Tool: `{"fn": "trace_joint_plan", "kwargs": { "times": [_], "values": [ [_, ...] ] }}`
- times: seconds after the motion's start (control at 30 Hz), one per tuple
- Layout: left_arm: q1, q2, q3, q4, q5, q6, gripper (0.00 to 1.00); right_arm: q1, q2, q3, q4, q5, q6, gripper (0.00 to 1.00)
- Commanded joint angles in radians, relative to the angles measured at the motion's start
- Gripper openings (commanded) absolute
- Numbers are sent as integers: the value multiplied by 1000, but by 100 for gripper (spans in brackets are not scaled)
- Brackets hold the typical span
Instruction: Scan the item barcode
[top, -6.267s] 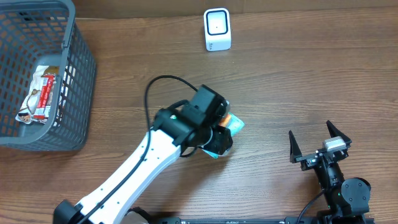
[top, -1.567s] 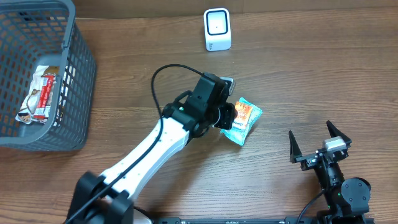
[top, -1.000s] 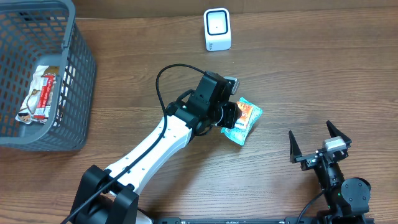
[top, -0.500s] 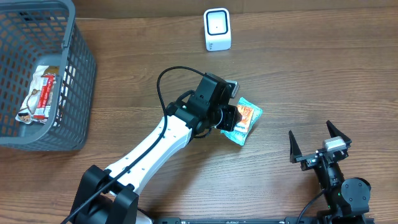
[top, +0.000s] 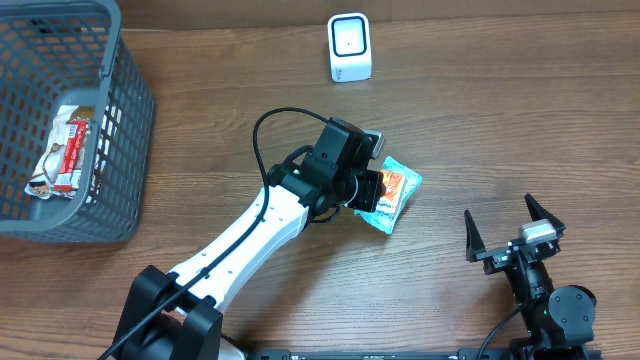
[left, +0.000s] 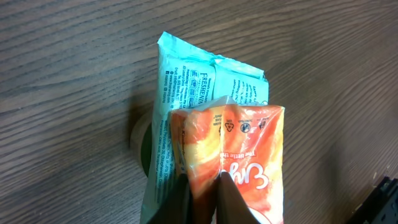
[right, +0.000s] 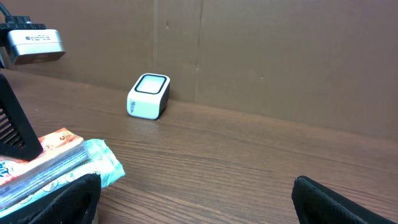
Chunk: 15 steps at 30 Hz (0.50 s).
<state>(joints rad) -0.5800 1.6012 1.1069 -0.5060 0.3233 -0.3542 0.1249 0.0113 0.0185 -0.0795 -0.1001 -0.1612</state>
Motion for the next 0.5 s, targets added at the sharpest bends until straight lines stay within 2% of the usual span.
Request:
{"fn": "trace_joint_plan", "kwargs": {
  "times": [0.0,0.47],
  "values": [
    [6,1,9,-2,11,20,4,-3,-7,-10,3,1,-4,100],
    [141,-160,31,-15,3,47,4,-3,-7,-10,3,1,-4,100]
  ]
}}
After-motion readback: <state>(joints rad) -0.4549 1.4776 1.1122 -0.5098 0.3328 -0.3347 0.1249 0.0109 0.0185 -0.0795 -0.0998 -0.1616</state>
